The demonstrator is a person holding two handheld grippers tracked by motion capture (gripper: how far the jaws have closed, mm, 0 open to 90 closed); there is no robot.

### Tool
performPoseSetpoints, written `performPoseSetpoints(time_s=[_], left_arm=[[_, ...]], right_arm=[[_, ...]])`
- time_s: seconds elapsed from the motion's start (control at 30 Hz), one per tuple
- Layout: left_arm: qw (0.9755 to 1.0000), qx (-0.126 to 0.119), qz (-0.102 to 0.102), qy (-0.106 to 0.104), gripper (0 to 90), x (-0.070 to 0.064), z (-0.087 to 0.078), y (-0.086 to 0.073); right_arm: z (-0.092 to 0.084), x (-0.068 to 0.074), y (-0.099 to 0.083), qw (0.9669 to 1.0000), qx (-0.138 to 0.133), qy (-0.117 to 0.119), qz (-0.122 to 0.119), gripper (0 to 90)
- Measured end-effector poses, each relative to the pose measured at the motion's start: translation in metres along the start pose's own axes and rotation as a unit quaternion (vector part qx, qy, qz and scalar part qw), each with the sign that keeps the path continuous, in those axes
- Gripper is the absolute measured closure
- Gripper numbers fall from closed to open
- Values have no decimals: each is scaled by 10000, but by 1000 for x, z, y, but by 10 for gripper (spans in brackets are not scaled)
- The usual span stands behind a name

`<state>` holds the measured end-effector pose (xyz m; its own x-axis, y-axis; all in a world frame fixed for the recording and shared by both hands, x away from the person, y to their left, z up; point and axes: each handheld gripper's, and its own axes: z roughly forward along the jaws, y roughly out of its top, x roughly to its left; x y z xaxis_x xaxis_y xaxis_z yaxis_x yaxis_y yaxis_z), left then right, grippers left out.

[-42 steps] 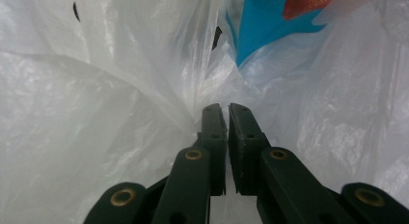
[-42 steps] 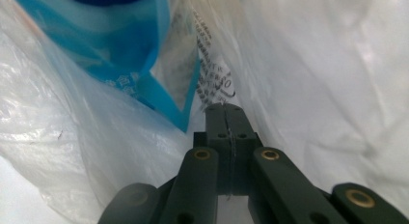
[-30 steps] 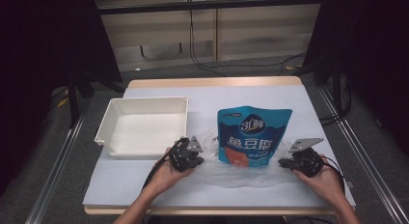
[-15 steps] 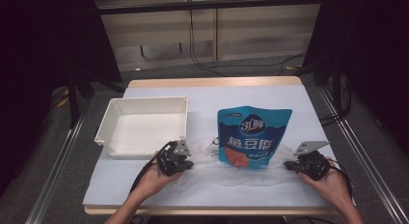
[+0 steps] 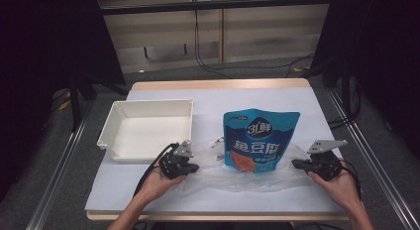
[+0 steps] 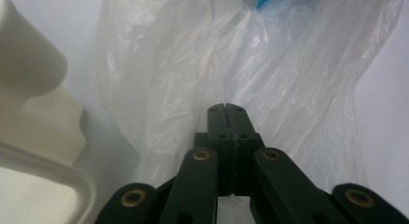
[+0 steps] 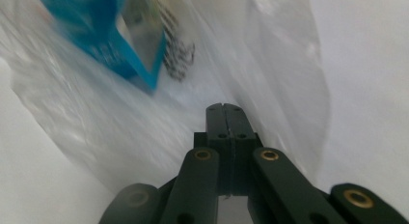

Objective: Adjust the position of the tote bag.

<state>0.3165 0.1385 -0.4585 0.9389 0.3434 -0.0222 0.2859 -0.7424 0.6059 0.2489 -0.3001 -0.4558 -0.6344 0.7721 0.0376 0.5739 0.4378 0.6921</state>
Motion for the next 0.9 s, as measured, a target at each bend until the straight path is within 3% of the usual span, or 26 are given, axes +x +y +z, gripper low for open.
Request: performPoseSetpoints(time_s=[0.07, 0.17, 0.2, 0.23, 0.27, 0.3, 0.33, 0.4, 0.5, 0.53, 0.6, 0.63, 0.7, 0.73, 0.77, 0.83, 0.9], left_arm=[[9995, -226, -213, 88, 887, -2, 3, 1], [9999, -59, 23, 93, 875, 2, 1, 2], [9997, -148, -76, 164, 880, 0, 3, 2], [9999, 39, 36, 118, 900, 1, 3, 1], [9999, 69, -20, 137, 900, 1, 6, 0], [9995, -63, -275, 115, 900, 0, 8, -1], [9999, 93, -95, 81, 900, 4, 7, -3], [9998, 127, -126, 87, 900, 7, 5, -5], [9991, -150, -349, 202, 900, 2, 8, -7], [9994, -47, -312, 130, 900, 3, 7, -6], [9993, -53, -334, 182, 900, 3, 6, -8], [9997, 96, -154, 184, 900, 6, 3, -9], [9995, 63, -243, 197, 900, 6, 2, -11], [9997, 134, -131, 174, 900, 8, 0, -11], [9991, 3, -391, 164, 900, 6, 1, -12], [9988, -81, -446, 162, 900, 5, 2, -13], [9997, 45, -187, 148, 900, 7, 0, -14]], right_arm=[[4, 0, 5, 10000, -32, 45, -49, 900], [17, 3, 9, 9999, 52, 66, -141, 900], [21, 3, 10, 9998, 103, 112, -155, 900], [26, 2, 10, 9997, 117, 70, -221, 900], [30, 1, 9, 9995, 221, -31, -209, 900], [33, -1, 8, 9993, 310, -74, -186, 900], [33, -3, 8, 9996, 253, -79, -120, 900], [32, -8, 8, 9989, 310, -346, -84, 900], [30, -12, 5, 9981, 345, -508, -35, 900], [29, -11, 6, 9974, 420, -577, -76, 900], [29, -10, 6, 9969, 460, -639, -33, 900], [29, -10, 6, 9968, 449, -660, -3, 900], [28, -13, 5, 9971, 423, -635, 18, 900], [27, -15, 4, 9973, 398, -612, 118, 900], [26, -17, 3, 9975, 365, -586, 155, 900], [26, -19, 1, 9973, 345, -608, 204, 900], [24, -20, 1, 9968, 378, -677, 201, 900]])
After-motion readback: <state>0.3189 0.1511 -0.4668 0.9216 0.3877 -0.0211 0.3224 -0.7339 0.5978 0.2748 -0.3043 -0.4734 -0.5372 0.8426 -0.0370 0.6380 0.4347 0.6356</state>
